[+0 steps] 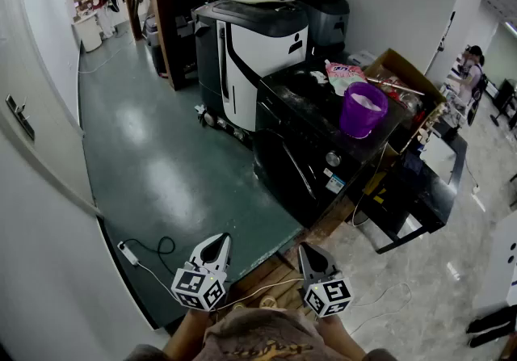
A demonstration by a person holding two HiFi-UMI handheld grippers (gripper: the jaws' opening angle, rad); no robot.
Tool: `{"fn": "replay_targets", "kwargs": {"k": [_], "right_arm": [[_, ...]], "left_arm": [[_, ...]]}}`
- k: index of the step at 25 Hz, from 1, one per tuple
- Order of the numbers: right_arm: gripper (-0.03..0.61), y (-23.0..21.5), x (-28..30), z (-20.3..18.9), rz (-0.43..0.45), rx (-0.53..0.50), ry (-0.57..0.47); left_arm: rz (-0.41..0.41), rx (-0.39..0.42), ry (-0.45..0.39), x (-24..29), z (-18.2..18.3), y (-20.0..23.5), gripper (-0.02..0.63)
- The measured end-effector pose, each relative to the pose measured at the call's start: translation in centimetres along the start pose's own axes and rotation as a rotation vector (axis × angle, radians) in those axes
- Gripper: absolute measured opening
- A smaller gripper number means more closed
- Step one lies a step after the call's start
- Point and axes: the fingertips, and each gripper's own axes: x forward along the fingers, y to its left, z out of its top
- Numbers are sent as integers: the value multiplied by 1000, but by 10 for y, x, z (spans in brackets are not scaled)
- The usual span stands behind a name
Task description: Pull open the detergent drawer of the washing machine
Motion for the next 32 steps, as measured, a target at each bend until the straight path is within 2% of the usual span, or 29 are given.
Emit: {"fn": "replay_targets", "kwargs": {"k": [12,19,32], "right_arm": [[3,-17,3,0,23,35,17],[3,-41,-6,-21,48,45,53],[3,-55,9,-24,95,74,42]], "left_arm": [[32,8,-1,4,0,-10,21],[76,3,-7,10,-18,-21,21],[92,28,-19,23,-11,-30,21]]}}
